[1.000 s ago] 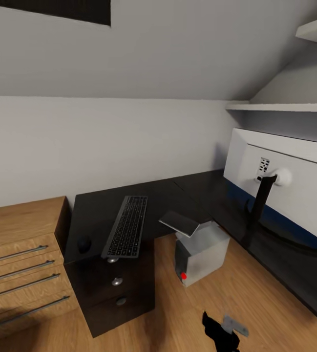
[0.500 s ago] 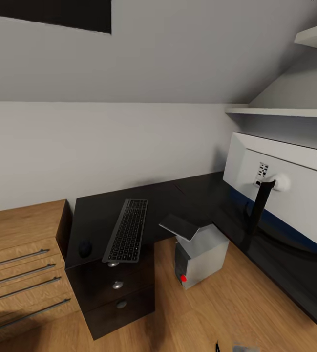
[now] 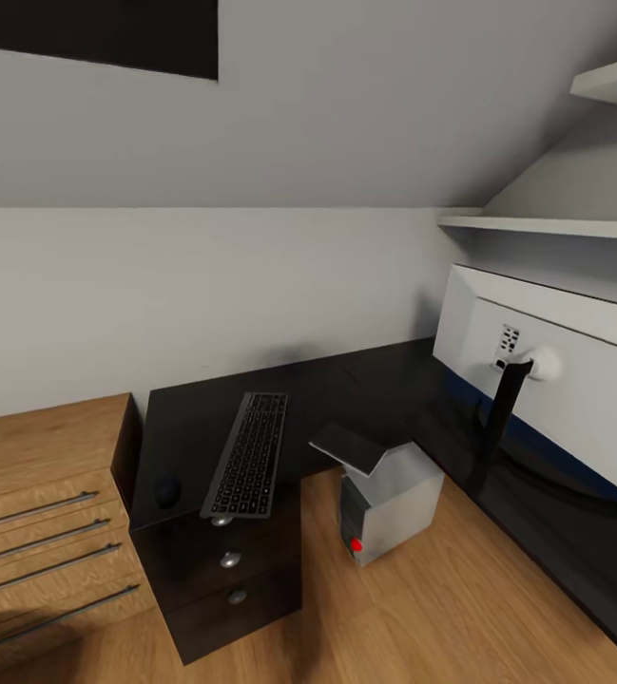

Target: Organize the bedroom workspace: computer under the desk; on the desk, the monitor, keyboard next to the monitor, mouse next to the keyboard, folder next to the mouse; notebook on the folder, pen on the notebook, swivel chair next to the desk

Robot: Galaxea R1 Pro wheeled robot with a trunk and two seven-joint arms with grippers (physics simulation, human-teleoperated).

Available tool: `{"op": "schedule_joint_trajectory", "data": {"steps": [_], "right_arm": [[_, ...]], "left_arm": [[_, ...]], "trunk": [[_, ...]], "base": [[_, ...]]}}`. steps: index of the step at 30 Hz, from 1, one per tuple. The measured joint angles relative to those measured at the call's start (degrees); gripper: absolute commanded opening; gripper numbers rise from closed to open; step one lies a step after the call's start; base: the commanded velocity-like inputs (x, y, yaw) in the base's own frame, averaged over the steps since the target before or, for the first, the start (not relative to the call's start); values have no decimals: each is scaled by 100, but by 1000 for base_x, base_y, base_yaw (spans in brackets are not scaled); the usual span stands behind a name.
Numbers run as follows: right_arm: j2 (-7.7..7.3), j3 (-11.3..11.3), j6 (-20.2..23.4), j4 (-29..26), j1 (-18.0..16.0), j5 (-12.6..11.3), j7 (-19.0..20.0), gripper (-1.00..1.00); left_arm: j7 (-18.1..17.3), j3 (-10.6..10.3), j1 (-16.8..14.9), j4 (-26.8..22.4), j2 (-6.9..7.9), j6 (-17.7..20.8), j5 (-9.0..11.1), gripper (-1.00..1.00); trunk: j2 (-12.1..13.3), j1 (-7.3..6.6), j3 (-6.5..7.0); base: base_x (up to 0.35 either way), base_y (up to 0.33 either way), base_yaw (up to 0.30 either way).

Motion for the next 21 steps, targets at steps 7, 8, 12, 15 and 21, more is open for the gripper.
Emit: {"op": "schedule_joint_trajectory", "data": {"steps": [7, 8, 12, 15, 21], "right_arm": [[2, -2, -36, 21, 0, -1, -4, 100], [3, -2, -38, 22, 0, 0, -2, 100], [8, 11, -47, 26, 0, 26, 4, 100], [12, 20, -48, 30, 0, 43, 4, 100], [48, 42, -57, 37, -1, 135, 3, 100]], "left_arm": [[13, 1, 0, -90, -5, 29, -2, 100], [13, 0, 0, -87, -5, 30, -2, 100], [14, 10, 1, -29, 2, 40, 21, 100], [14, 23, 0, 1, 3, 35, 23, 100], [1, 19, 1, 153, 8, 27, 5, 100]], "trunk": [[281, -154, 126], [321, -176, 144], [443, -242, 198], [443, -242, 198], [443, -242, 198]], "base": [[0, 0, 0], [0, 0, 0], [0, 0, 0], [0, 0, 0], [0, -188, 146]]}}
